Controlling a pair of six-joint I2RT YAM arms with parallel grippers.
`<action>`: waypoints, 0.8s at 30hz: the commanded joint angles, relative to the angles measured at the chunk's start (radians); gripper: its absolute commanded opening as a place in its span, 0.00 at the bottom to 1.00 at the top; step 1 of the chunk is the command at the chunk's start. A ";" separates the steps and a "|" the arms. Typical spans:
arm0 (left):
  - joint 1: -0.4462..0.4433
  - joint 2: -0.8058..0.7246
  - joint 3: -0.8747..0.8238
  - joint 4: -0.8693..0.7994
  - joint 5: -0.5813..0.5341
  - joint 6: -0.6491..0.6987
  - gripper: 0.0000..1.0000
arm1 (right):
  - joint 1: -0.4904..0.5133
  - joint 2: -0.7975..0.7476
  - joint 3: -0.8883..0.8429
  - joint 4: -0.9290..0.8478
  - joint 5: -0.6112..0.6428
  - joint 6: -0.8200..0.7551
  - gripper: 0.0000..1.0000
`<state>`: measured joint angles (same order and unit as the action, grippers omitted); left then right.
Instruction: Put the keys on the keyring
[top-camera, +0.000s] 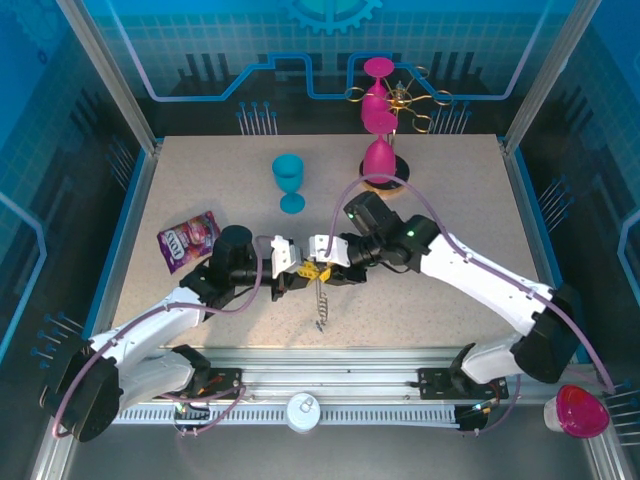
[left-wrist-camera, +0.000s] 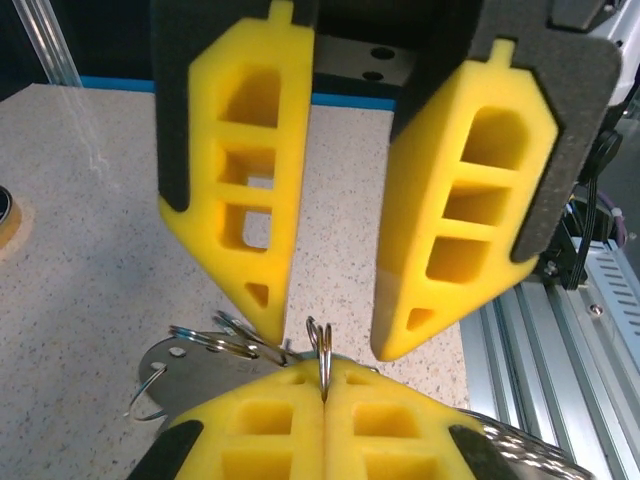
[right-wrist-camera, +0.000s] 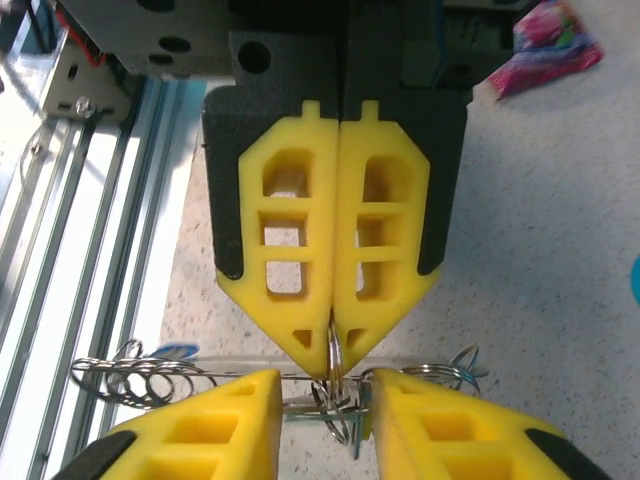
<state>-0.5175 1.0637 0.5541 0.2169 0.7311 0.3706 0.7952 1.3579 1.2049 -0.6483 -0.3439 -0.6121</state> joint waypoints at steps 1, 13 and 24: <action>-0.002 -0.026 -0.016 0.116 0.037 -0.027 0.00 | -0.013 -0.102 -0.103 0.149 -0.012 0.121 0.32; -0.002 -0.038 -0.071 0.255 0.058 -0.087 0.00 | -0.001 -0.207 -0.296 0.389 0.056 0.298 0.30; -0.002 -0.016 -0.089 0.389 0.013 -0.197 0.00 | 0.017 -0.203 -0.320 0.429 0.020 0.348 0.36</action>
<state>-0.5171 1.0462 0.4824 0.4969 0.7456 0.2321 0.7959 1.1534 0.8974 -0.2733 -0.2966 -0.3027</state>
